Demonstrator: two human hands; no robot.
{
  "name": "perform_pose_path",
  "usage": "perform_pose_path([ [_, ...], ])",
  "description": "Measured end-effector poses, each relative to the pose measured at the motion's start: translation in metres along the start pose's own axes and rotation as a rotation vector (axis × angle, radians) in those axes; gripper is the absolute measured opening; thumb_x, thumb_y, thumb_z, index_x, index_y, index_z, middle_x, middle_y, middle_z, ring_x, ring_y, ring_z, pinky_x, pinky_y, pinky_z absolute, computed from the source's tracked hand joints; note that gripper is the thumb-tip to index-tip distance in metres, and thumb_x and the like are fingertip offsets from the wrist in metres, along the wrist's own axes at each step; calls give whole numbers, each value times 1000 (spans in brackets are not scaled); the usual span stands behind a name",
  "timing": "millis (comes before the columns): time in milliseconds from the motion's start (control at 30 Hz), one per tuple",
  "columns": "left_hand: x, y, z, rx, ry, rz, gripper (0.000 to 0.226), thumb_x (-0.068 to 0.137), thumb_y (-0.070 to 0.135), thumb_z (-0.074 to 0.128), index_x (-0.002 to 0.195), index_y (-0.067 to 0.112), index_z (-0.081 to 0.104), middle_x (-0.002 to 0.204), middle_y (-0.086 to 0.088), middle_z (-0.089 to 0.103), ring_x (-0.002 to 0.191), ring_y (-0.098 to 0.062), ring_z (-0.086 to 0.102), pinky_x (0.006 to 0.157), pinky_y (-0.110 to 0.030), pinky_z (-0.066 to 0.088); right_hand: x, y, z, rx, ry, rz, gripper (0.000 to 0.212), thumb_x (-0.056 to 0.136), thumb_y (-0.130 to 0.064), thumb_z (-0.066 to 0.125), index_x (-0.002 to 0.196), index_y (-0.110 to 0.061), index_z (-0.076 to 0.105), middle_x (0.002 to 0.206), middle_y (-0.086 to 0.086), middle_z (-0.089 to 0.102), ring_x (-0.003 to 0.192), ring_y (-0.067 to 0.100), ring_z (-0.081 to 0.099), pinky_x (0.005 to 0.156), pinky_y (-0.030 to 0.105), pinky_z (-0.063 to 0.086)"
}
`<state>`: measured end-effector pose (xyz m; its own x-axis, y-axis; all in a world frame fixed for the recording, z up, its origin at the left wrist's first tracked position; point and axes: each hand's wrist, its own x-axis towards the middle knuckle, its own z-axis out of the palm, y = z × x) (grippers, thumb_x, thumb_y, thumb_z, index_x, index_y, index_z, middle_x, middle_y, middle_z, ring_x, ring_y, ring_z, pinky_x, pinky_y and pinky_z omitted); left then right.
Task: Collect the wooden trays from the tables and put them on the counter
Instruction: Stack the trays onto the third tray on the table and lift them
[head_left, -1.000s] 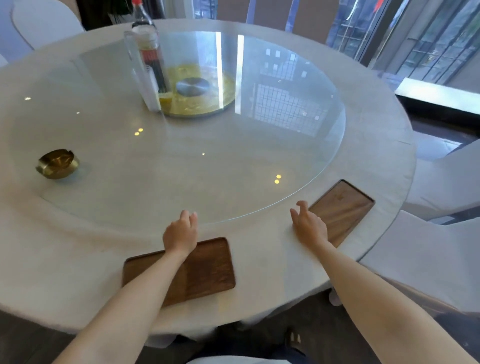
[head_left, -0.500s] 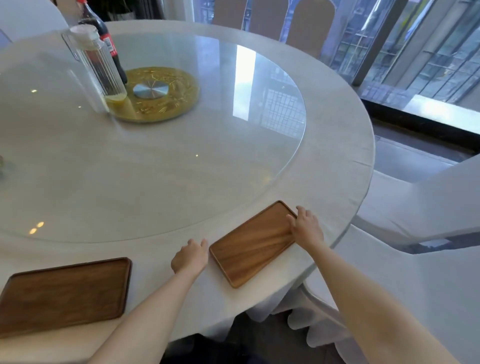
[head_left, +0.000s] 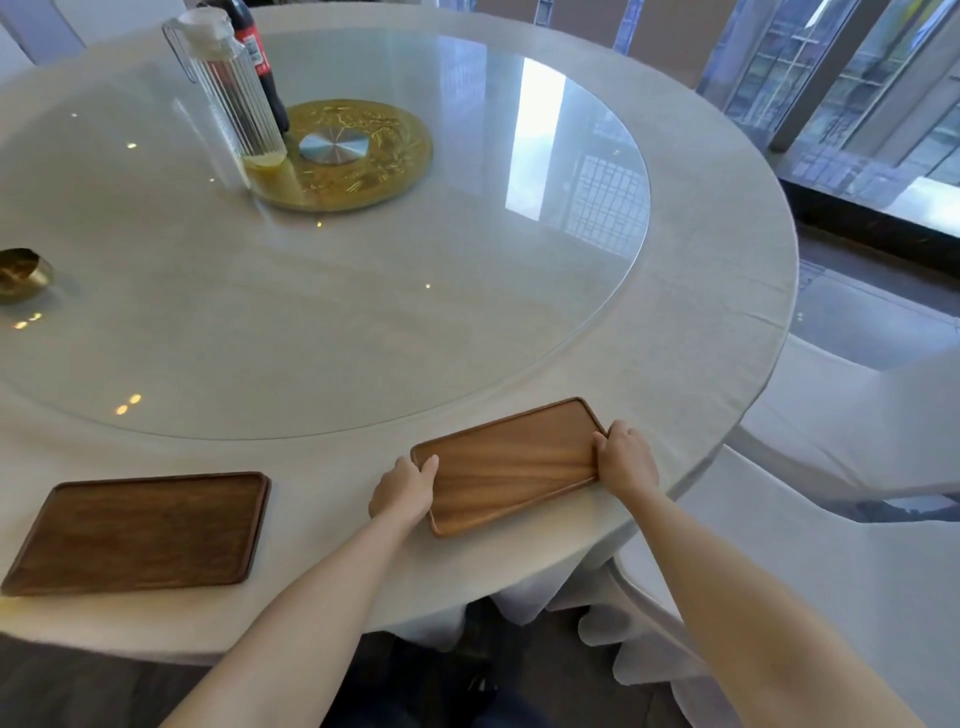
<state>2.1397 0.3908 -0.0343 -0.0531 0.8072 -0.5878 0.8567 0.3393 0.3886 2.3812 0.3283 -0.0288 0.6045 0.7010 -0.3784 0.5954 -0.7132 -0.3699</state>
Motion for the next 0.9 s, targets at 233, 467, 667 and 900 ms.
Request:
perform_pose_path([
  [233,19,-15,-49,-30,138,171,50,96,45,33,113,1,49,117,-21,61,111,-37,56,81,-36,41,-20,-40,14,178,127,74,27,100,-26,31,86,-5,43,105,23,61,81,28,47,67,35,36],
  [467,52,-76,-146,-15,268,299,44,100,35,22,114,-1,45,114,-26,61,107,-41,57,85,-43,44,-62,-141,53,269,204,17,34,99,-26,32,103,0,53,107,23,63,97,38,58,73,36,39],
  [667,81,-175,-226,70,352,264,43,102,30,20,119,1,46,115,-24,62,106,-39,57,77,-37,40,-110,-237,116,260,119,-57,37,99,-27,32,103,0,56,108,24,63,102,38,57,72,34,35],
  [900,96,-278,-259,150,321,156,42,101,30,20,115,1,47,113,-26,63,105,-40,58,85,-42,46,-160,-289,186,144,45,-113,39,99,-31,31,106,-2,57,109,20,66,103,37,59,81,38,45],
])
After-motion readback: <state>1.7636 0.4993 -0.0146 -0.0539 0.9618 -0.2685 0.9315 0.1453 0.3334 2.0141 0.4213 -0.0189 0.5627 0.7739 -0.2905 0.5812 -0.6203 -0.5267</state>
